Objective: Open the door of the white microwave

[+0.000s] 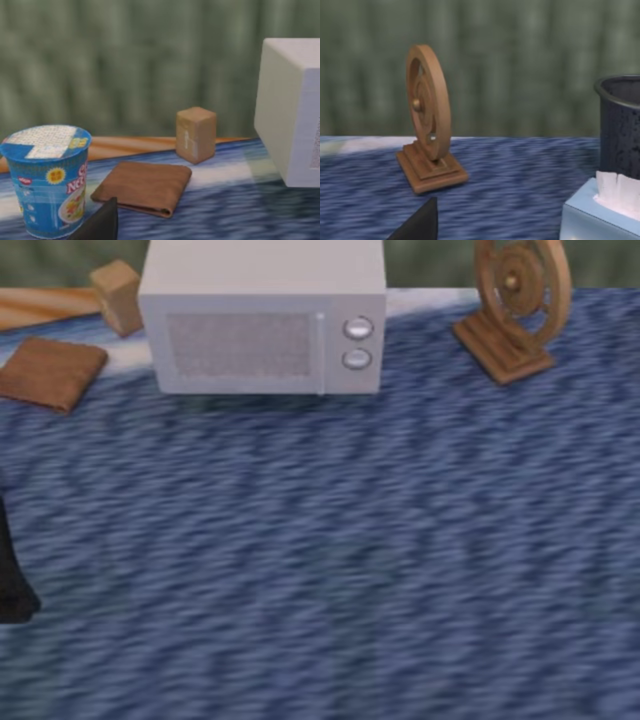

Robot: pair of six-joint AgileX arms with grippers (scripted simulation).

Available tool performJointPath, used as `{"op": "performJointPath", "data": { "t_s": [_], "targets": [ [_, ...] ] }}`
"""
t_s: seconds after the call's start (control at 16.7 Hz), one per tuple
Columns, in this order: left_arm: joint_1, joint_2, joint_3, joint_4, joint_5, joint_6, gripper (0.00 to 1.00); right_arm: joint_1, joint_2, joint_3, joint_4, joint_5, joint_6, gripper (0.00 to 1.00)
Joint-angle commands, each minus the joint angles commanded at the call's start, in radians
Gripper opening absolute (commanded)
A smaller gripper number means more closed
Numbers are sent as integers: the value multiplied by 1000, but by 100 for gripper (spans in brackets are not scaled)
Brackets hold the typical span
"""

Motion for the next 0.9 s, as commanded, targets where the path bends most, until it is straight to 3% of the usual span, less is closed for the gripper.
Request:
{"op": "performJointPath", "data": {
  "t_s": [0.42,0.9],
  "targets": [
    [-50,153,149,-99,-25,-40,100,0,0,0,0,0,0,100],
    [-246,868,878,-476,-122,-215,100,0,0,0,0,0,0,100]
  ]
}}
